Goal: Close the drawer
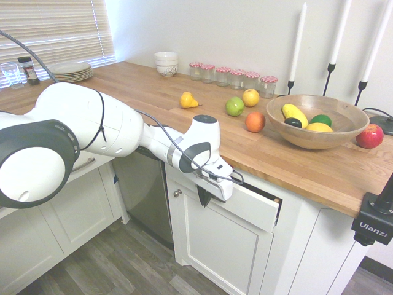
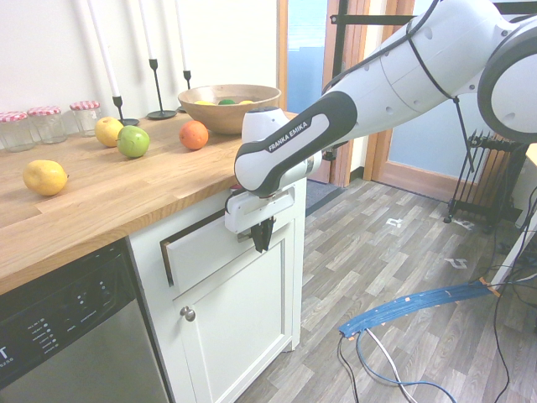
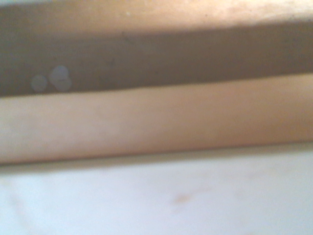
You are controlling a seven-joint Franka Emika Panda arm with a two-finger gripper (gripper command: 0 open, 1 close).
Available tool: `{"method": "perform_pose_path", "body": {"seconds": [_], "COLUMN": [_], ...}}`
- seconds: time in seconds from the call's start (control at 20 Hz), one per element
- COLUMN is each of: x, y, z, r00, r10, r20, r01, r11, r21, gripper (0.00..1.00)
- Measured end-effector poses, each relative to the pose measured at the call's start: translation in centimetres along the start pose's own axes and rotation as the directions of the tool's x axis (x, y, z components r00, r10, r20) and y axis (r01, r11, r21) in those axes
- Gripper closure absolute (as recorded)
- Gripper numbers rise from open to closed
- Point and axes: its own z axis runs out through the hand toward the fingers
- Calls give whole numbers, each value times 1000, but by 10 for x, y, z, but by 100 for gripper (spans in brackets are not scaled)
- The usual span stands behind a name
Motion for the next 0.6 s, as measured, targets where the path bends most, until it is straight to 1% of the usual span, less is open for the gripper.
{"method": "perform_pose_path", "body": {"seconds": [0.15, 0.3, 0.6], "x": [-15, -34, -75], "y": [1, 2, 18], "z": [-2, -17, -43], "r00": [1000, 1000, 1000], "r10": [-8, -12, -15], "r20": [-9, -12, -4], "r01": [8, 13, 15], "r11": [1000, 1000, 1000], "r21": [9, 18, 3], "gripper": [0, 0, 0]}}
